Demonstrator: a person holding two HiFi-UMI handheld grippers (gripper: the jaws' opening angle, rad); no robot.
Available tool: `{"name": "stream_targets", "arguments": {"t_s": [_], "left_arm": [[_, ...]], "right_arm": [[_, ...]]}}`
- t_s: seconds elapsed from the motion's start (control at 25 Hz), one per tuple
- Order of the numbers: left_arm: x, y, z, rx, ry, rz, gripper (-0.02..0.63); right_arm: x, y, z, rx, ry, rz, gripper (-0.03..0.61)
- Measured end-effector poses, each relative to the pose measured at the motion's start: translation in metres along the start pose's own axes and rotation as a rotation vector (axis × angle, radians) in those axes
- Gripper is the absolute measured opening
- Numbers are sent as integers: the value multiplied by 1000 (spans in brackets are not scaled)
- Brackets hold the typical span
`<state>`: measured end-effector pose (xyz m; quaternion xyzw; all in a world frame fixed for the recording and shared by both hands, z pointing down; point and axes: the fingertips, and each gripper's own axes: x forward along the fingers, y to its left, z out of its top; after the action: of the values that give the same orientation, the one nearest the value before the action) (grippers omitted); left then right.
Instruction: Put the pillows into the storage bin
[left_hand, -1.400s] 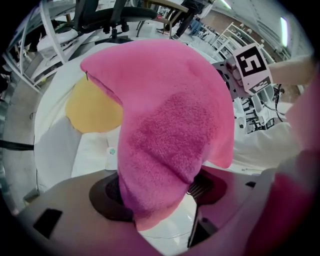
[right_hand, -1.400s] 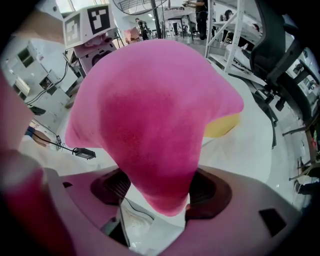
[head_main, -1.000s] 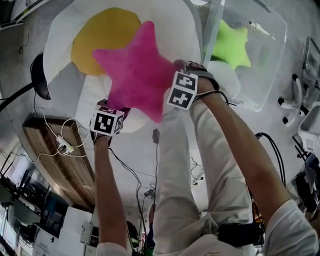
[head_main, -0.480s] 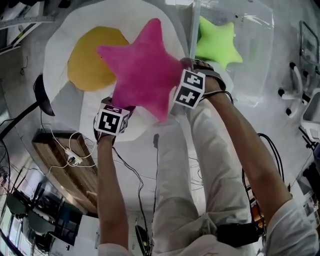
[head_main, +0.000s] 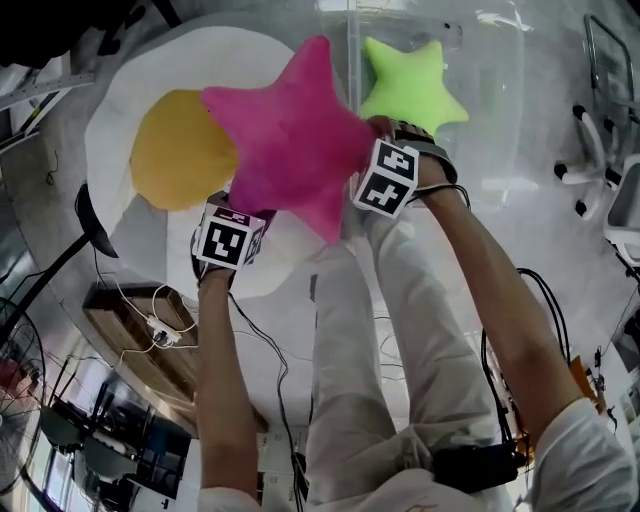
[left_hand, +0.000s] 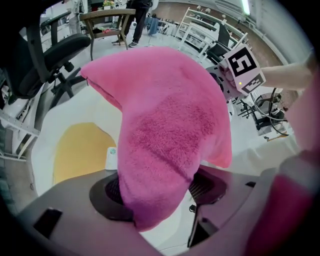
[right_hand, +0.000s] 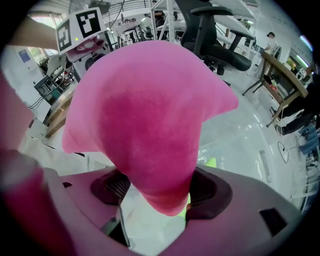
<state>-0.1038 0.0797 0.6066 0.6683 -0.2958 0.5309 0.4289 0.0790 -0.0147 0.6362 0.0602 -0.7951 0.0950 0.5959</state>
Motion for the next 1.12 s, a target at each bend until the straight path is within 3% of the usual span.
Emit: {"name": "stream_targets", "arguments": {"t_s": [0.32,1.12], "left_arm": [[20,-25,58,121,15,15,327],[54,-83,168,293,73,-29,327]], "right_arm": [[-4,-34,-55,92,6,-25,356],[-21,-91,-162,280,15,-39,359]]}}
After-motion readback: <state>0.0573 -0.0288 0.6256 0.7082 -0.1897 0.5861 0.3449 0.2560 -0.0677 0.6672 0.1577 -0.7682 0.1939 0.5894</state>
